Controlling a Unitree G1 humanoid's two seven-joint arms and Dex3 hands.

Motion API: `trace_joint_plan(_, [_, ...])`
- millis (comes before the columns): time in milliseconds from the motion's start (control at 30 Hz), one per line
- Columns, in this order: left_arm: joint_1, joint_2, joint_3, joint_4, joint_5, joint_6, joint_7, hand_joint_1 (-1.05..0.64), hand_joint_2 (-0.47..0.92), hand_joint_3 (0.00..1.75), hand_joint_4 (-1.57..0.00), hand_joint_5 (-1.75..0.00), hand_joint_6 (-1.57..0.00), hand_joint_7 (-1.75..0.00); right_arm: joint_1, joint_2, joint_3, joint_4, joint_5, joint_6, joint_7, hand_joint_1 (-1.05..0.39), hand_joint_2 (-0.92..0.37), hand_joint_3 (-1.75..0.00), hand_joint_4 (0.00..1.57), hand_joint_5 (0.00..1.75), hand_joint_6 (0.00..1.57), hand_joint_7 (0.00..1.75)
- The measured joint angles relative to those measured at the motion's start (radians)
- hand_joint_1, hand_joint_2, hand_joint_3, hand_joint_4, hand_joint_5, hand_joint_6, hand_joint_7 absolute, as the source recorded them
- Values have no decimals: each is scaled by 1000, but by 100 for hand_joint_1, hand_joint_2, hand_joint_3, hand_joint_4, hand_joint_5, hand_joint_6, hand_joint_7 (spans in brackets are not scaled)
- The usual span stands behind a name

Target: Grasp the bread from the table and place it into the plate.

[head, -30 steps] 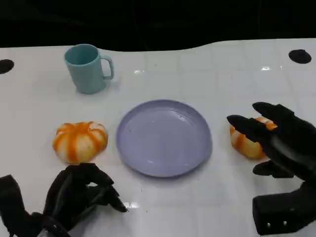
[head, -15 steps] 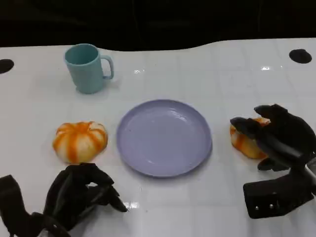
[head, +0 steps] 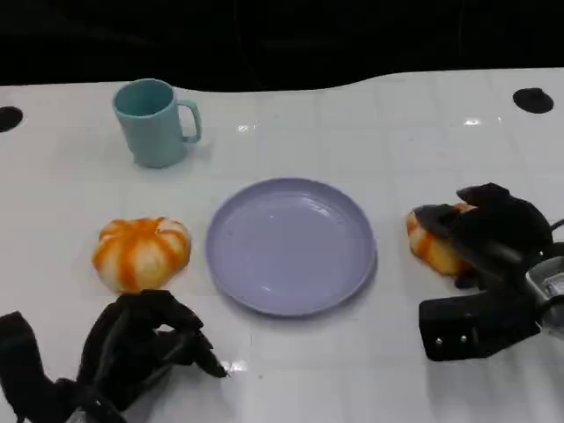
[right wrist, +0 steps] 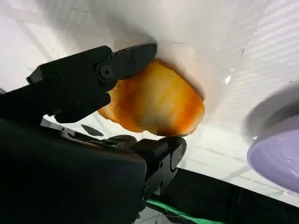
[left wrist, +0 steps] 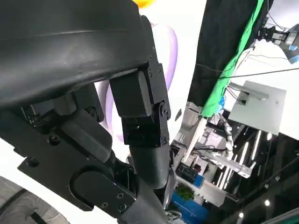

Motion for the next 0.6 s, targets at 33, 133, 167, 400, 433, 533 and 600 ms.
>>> trace_joint_plan(33, [0, 0, 0, 0, 0, 0, 0, -105, 60, 0, -157, -60, -157, -37, -8, 5, 3, 17, 9, 0, -2, -29, -75, 0, 31, 13, 39, 1])
trace_joint_plan(133, [0, 0, 0, -1, 0, 0, 0, -105, 60, 0, -157, -60, -157, -37, -31, 19, 10, 70, 33, -2, -10, -26, -79, -1, 53, 11, 55, 4])
trace_joint_plan(167, [1, 0, 0, -1, -1, 0, 0, -105, 60, 0, -157, -60, -157, -37, -38, 24, 12, 86, 37, -3, -18, -25, -80, -1, 58, 10, 59, 4])
trace_joint_plan(400, [3, -1, 0, -10, -1, 0, 1, -105, 60, 0, -157, -60, -157, -37, -65, 48, 16, 176, 91, -39, -97, -20, -86, 0, 92, 90, 105, 7])
trace_joint_plan(433, [4, 0, 1, -11, -1, 1, 1, -105, 59, 0, -157, -60, -157, -37, -66, 49, 17, 184, 95, -48, -117, -20, -86, 0, 89, 103, 109, 7])
trace_joint_plan(533, [5, 0, 1, -11, -1, 5, 1, -105, 59, 0, -157, -60, -157, -37, -69, 51, 20, 210, 108, -73, -169, -18, -87, 0, 87, 131, 124, 12])
trace_joint_plan(600, [5, 0, 0, -12, -1, 5, 1, -105, 60, 0, -157, -60, -157, -37, -72, 53, 23, 222, 109, -79, -194, -14, -91, -2, 91, 146, 132, 18])
